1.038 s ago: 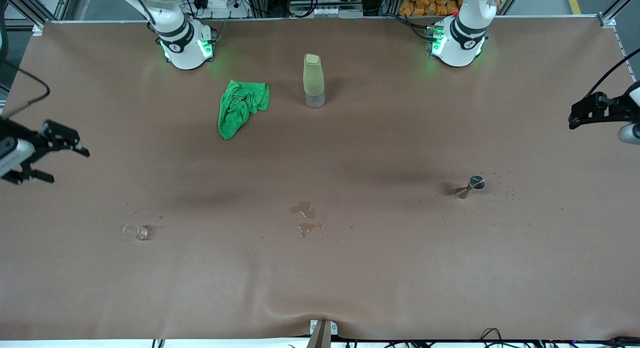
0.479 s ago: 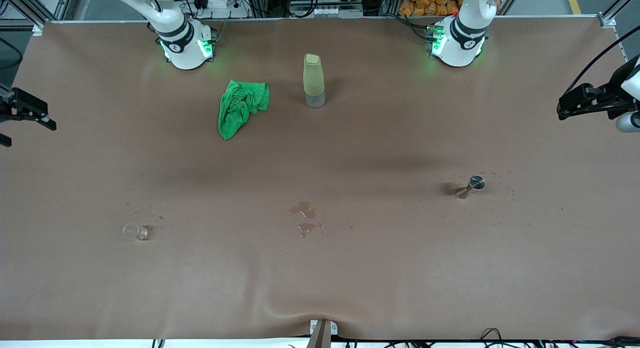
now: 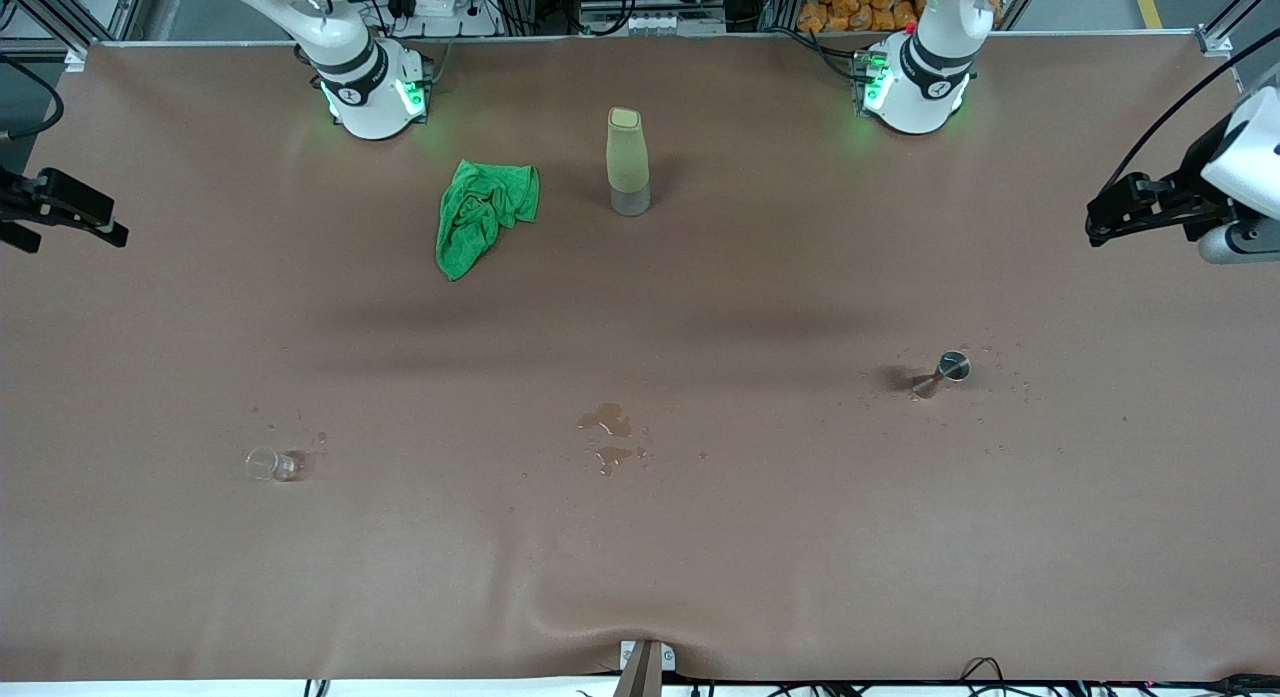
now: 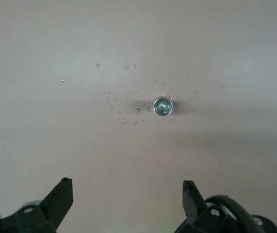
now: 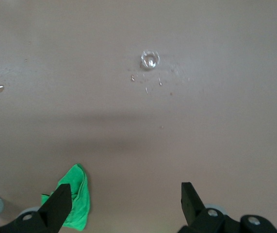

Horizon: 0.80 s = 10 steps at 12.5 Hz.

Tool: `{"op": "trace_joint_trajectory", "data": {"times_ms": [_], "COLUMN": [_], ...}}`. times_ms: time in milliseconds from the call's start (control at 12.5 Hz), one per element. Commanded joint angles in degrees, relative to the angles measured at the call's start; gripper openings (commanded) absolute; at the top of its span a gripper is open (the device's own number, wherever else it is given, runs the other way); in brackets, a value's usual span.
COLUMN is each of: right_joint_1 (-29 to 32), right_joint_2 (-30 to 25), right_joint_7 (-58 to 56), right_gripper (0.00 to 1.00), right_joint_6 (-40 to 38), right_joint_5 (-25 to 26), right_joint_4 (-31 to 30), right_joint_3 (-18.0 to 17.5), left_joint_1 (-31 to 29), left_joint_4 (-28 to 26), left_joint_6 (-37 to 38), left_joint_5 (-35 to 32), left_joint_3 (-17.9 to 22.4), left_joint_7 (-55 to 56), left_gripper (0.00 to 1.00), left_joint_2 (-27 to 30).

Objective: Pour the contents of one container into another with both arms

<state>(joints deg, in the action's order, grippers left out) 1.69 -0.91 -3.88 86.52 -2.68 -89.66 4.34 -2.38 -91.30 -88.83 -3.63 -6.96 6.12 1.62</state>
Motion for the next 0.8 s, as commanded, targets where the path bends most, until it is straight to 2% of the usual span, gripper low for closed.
{"op": "trace_joint_trajectory", "data": {"times_ms": [0, 399, 559, 719], "right_joint_1": [0.2, 0.2, 0.2, 0.2], "right_joint_2": [-1.6, -1.7, -1.6, -1.6], "right_joint_7": [4.7, 4.0, 3.7, 3.3], "right_gripper": [1.00, 1.00, 1.00, 1.00], "right_joint_6": [-1.8, -3.4, -3.4, -3.4], "right_joint_5": [0.9, 1.5, 4.1, 3.6], "right_joint_4": [-1.4, -0.3, 0.1, 0.5], "right_joint_3": [-0.7, -0.7, -1.1, -1.1], "left_joint_1": [-1.2, -0.9, -0.8, -0.8], "left_joint_4": [-2.3, -1.7, -1.4, -1.4], "left_joint_6": [-1.3, -0.9, -0.9, -0.9], "left_joint_5": [2.7, 3.3, 3.3, 3.3], "left_joint_3": [-0.9, -1.5, -1.8, -1.8], "left_joint_7": [-0.3, -3.0, -3.0, -2.9], "left_gripper": [1.00, 1.00, 1.00, 1.00], "left_joint_2": [2.7, 2.9, 2.9, 2.9]}}
